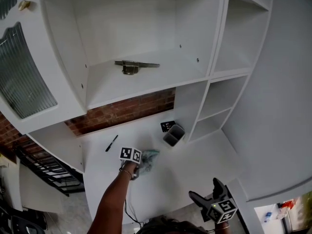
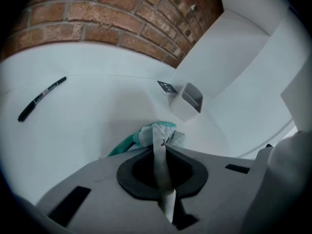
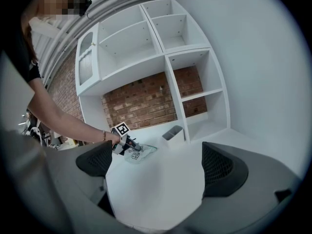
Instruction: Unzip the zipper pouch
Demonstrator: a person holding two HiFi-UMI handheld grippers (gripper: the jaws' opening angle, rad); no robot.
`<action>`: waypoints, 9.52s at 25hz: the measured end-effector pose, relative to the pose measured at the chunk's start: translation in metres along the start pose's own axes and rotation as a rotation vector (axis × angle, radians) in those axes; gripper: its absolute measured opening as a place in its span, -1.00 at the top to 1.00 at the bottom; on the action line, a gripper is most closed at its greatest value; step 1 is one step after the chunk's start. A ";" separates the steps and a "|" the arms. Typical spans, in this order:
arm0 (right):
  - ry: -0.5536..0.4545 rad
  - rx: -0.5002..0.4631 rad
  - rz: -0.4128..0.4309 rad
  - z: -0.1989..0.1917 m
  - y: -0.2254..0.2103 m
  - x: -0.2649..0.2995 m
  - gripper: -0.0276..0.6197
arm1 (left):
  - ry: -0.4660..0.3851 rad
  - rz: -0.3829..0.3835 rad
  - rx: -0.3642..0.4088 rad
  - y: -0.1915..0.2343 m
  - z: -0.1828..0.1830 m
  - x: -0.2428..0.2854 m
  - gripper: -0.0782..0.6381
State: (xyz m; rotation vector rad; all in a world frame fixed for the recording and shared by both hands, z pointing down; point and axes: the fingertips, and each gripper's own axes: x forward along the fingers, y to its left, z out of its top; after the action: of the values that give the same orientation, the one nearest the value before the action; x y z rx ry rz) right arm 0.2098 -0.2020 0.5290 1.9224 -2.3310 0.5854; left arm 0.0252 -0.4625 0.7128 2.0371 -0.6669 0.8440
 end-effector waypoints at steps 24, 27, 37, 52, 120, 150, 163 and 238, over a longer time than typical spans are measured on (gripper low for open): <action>-0.029 0.035 0.287 0.024 0.068 0.029 -0.83 | -0.526 -0.227 0.435 -0.146 -0.015 -0.145 0.76; -0.046 0.019 0.330 0.030 0.078 0.036 -0.83 | -0.569 -0.286 0.442 -0.170 -0.027 -0.171 0.76; -0.134 -0.060 0.627 0.064 0.145 0.033 -0.82 | -0.642 -0.469 0.489 -0.234 -0.074 -0.232 0.76; -0.170 -0.048 0.805 0.080 0.186 0.024 -0.82 | -0.682 -0.460 0.624 -0.270 -0.114 -0.245 0.76; 0.021 -0.536 0.832 0.018 0.215 -0.002 0.88 | -0.659 0.070 1.156 -0.322 -0.125 -0.274 0.19; 0.082 -1.000 0.611 -0.024 0.218 0.005 0.88 | -0.464 0.072 1.138 -0.330 -0.153 -0.233 0.42; 0.081 -1.007 0.576 -0.020 0.209 0.009 0.88 | -0.494 0.091 1.036 -0.322 -0.147 -0.240 0.44; 0.157 -1.116 0.535 -0.041 0.202 0.015 0.88 | -0.348 -0.056 0.778 -0.306 -0.163 -0.218 0.72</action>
State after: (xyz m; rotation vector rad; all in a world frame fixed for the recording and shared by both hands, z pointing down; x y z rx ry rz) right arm 0.0053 -0.1726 0.5217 0.7386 -2.2368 -0.4835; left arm 0.0473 -0.1304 0.4734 2.9363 -0.4964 0.7931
